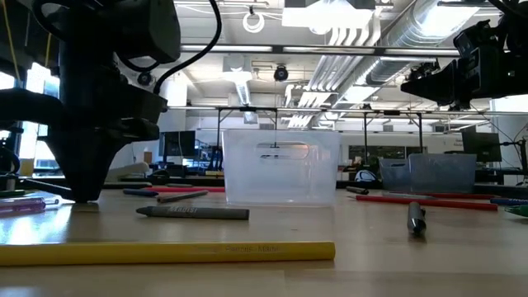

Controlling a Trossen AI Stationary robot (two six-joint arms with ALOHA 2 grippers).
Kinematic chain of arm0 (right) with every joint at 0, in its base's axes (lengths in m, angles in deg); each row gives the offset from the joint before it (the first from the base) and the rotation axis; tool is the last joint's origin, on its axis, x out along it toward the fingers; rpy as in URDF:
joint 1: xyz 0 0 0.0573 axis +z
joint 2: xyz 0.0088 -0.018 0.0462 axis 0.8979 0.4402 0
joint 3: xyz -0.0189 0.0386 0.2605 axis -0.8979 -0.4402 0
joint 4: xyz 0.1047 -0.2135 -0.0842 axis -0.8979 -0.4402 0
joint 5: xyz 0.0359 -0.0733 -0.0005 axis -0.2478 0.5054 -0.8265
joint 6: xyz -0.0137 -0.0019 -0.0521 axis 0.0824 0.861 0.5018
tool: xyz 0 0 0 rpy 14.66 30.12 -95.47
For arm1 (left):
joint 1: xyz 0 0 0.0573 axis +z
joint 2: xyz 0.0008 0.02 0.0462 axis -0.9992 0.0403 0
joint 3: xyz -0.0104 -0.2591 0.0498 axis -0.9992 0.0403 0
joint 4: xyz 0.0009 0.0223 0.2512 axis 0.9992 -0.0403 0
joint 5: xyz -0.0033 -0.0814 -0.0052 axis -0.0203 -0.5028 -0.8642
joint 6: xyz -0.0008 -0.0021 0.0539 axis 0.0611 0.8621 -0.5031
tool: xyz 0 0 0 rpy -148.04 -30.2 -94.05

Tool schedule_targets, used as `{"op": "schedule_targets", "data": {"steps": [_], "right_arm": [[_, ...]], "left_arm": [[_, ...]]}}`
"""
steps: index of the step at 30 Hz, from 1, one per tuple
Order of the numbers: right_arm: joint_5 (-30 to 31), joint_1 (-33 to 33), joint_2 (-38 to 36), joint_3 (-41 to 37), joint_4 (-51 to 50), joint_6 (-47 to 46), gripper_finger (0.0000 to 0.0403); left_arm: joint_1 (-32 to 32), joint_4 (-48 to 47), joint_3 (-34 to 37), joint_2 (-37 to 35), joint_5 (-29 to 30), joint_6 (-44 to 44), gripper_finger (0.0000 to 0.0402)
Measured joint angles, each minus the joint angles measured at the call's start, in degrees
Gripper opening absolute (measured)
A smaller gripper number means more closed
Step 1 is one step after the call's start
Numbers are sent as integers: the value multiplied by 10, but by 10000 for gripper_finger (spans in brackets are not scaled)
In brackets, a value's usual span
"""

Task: Sort crayons/erasers/pens/pencils in bins
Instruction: Put the bottom left black pen into the bottom transparent bin

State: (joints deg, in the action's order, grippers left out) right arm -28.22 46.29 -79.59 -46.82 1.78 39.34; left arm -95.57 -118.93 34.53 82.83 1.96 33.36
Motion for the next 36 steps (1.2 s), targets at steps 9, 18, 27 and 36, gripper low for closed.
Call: {"op": "schedule_targets", "data": {"steps": [9,18,27,36], "right_arm": [[0,0,0,0,0,0,0],[0,0,0,0,0,0,0],[0,0,1,0,0,0,0],[0,0,1,0,1,0,0]], "left_arm": [[6,-20,-44,2,7,-1,15],[35,-57,-99,-13,2,-25,15],[96,-51,-162,-58,-15,-12,15],[158,66,-191,-66,-63,107,15]]}}
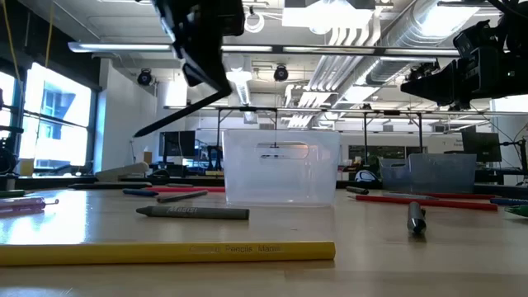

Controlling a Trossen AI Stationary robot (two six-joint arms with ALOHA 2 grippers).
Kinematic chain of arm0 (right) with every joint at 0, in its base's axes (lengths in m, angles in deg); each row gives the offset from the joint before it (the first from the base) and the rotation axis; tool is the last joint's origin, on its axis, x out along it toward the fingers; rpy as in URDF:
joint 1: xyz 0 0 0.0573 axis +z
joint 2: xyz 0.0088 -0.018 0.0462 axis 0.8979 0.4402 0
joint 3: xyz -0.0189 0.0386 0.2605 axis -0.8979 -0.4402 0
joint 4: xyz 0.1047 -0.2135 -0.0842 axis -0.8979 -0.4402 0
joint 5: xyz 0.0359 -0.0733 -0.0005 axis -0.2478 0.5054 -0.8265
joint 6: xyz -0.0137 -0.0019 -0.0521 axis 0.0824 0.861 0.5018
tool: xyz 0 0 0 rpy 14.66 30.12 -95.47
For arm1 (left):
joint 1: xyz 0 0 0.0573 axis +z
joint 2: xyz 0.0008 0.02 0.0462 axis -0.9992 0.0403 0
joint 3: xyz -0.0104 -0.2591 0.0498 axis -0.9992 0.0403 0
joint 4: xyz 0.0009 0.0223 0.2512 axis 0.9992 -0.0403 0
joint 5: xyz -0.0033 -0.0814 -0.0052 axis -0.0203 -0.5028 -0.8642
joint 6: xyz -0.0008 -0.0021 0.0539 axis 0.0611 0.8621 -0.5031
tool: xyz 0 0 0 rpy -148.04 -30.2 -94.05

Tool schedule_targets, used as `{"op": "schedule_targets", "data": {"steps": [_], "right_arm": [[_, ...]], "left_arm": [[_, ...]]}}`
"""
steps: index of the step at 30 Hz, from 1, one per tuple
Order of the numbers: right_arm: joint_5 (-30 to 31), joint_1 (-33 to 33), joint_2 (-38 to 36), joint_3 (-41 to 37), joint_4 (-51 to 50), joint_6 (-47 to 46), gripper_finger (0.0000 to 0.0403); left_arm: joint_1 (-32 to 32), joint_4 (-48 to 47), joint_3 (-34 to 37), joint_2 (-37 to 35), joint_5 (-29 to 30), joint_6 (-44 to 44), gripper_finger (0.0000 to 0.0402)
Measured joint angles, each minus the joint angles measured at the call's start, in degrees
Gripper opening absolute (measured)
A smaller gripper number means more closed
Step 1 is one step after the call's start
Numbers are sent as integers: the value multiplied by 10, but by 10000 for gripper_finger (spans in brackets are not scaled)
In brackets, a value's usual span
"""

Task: Sort crayons/erasers/pens/pencils in bins
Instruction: Put the bottom left black pen into the bottom transparent bin

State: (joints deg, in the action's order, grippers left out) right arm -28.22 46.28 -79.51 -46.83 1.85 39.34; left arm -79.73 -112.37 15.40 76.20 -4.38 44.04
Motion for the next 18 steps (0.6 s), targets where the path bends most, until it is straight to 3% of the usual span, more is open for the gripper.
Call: {"op": "schedule_targets", "data": {"steps": [10,18], "right_arm": [[0,0,0,0,0,0,0],[0,0,0,0,0,0,0]], "left_arm": [[45,130,-1,0,-60,177,15],[77,212,-2,11,-63,244,15]]}}
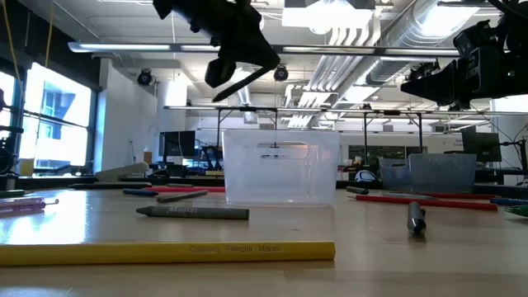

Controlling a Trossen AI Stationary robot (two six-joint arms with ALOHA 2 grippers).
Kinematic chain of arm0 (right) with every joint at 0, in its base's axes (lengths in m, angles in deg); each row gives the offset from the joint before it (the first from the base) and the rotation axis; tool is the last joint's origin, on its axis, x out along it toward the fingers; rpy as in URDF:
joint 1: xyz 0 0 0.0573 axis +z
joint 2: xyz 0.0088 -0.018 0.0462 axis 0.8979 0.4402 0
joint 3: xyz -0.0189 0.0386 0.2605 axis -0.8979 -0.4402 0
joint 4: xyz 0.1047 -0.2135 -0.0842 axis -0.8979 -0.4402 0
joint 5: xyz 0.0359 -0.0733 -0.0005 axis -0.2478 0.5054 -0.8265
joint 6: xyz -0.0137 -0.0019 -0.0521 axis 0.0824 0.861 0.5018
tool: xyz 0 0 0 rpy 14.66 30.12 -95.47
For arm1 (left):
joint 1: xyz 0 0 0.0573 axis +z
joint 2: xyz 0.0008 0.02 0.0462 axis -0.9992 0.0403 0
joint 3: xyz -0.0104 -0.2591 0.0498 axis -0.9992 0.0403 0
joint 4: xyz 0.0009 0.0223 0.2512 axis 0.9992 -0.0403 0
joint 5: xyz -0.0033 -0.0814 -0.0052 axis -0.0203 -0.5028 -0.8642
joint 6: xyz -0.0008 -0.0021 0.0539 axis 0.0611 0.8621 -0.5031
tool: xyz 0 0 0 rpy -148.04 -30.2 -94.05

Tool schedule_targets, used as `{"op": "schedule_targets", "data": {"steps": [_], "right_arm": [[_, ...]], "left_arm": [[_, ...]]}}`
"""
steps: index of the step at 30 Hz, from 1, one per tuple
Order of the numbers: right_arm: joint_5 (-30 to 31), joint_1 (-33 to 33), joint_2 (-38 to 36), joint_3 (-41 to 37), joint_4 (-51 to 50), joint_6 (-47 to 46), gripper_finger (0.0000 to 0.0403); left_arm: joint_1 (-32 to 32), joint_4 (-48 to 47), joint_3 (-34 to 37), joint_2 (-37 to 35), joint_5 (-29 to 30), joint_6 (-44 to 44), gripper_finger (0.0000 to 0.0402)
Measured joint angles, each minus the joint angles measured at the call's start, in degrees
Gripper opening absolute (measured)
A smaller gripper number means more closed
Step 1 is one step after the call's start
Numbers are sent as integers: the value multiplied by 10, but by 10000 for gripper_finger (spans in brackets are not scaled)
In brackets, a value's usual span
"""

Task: Sort crayons/erasers/pens/pencils in bins
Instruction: Put the bottom left black pen into the bottom transparent bin

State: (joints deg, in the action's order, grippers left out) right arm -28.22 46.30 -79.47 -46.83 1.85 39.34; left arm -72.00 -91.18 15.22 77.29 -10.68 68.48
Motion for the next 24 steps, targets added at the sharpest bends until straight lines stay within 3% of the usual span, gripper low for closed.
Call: {"op": "schedule_targets", "data": {"steps": [10,24], "right_arm": [[0,0,0,0,0,0,0],[0,0,0,0,0,0,0]], "left_arm": [[-1,131,0,88,4,45,15],[7,128,-21,181,35,40,15]]}}
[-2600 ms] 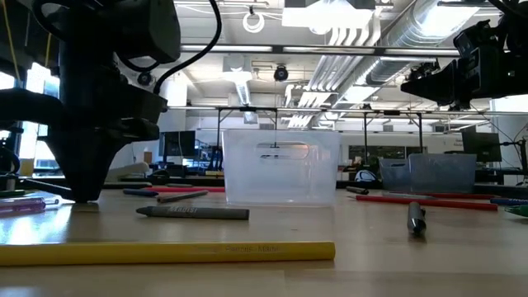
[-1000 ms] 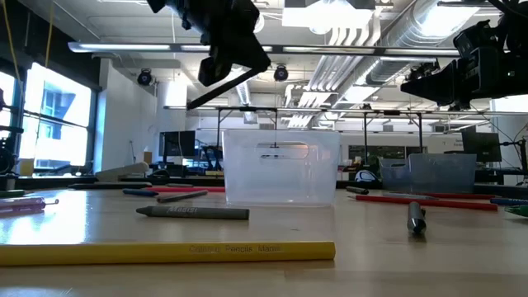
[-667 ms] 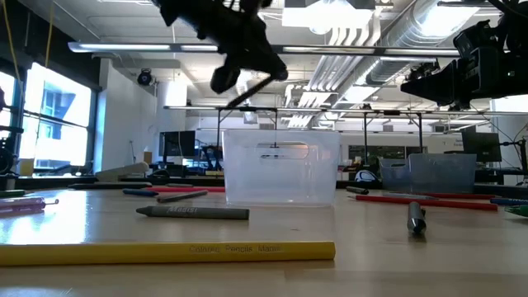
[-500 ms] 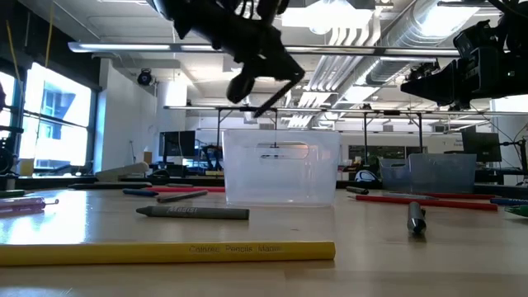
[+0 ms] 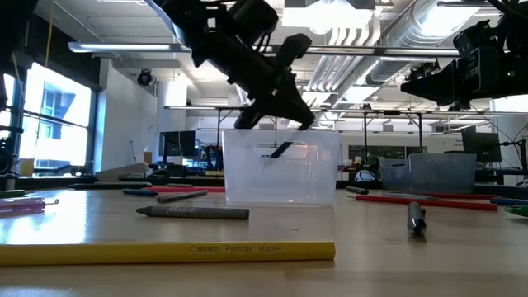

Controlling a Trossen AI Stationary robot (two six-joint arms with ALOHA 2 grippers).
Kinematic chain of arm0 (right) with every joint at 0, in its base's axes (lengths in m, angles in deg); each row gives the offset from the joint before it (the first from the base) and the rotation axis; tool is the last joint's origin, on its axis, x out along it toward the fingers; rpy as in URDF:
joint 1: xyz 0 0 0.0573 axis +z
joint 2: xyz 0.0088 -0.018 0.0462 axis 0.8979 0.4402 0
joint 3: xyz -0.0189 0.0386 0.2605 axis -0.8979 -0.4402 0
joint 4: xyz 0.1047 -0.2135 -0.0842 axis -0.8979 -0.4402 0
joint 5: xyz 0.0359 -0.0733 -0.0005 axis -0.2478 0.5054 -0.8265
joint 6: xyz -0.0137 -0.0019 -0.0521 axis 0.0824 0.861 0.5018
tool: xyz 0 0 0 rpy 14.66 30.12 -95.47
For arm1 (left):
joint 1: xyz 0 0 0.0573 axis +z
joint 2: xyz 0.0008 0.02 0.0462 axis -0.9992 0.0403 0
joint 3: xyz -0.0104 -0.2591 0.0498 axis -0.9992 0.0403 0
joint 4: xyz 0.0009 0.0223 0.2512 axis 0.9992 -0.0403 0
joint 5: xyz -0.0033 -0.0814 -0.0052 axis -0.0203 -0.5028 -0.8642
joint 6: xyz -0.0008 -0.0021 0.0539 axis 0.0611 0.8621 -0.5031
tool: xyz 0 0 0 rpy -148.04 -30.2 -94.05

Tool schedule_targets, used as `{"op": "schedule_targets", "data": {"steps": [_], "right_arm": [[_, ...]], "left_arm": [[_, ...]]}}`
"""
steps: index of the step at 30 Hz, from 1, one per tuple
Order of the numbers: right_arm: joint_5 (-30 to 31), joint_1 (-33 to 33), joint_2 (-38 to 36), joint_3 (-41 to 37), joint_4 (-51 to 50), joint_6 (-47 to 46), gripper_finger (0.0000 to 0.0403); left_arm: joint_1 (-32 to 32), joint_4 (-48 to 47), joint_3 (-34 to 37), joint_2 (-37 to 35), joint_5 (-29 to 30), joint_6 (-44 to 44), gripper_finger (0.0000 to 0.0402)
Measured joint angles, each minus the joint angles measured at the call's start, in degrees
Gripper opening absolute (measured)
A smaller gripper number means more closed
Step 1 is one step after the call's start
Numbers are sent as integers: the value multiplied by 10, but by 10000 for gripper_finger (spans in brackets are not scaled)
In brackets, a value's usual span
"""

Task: Sort crayons/erasers/pens/pencils in bins
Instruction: Put the bottom left black pen into the bottom transparent bin

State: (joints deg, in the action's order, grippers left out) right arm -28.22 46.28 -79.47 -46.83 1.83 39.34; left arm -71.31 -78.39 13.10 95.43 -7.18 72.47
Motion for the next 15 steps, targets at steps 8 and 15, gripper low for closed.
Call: {"op": "schedule_targets", "data": {"steps": [8,15], "right_arm": [[0,0,0,0,0,0,0],[0,0,0,0,0,0,0]], "left_arm": [[2,-30,0,30,14,-8,15],[4,-37,0,29,41,-35,15]]}}
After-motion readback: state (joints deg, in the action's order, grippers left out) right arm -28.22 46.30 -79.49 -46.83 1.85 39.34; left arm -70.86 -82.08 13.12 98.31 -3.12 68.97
